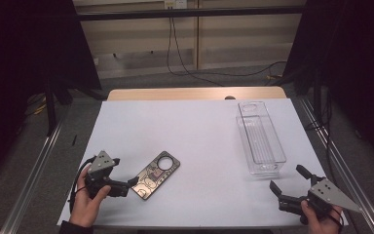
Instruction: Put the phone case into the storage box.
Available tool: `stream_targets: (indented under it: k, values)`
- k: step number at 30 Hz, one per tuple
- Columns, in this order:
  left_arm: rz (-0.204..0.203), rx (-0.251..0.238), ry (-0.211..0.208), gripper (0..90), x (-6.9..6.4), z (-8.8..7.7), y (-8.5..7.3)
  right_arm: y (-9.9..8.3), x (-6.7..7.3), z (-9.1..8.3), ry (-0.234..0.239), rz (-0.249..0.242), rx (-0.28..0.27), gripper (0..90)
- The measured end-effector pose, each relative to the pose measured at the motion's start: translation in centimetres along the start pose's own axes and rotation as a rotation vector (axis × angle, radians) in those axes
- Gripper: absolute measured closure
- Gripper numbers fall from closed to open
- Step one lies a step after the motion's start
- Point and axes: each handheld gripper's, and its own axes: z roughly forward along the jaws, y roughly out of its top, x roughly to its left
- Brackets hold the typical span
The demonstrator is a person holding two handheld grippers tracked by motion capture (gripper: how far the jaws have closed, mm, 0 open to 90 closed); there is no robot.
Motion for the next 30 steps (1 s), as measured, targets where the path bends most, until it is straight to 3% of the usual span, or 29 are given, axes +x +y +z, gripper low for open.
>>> stream_targets:
  k: [4,10,18,30]
  values:
    - [0.016,0.033,-0.044,4.8,-0.6,0.6,0.5,0.0,0.0,0.0,0.0,-0.001,0.001,0.0]
    - [0.041,0.088,-0.079,4.8,-1.4,1.9,1.1,0.0,0.0,0.0,0.002,-0.001,0.001,0.0]
    - [0.052,0.119,-0.065,4.1,-1.7,3.2,1.6,0.0,0.0,0.1,0.003,-0.001,0.002,0.0]
    - [0.053,0.205,-0.105,5.0,-1.6,5.8,2.8,0.0,0.0,0.1,0.01,-0.005,0.006,0.0]
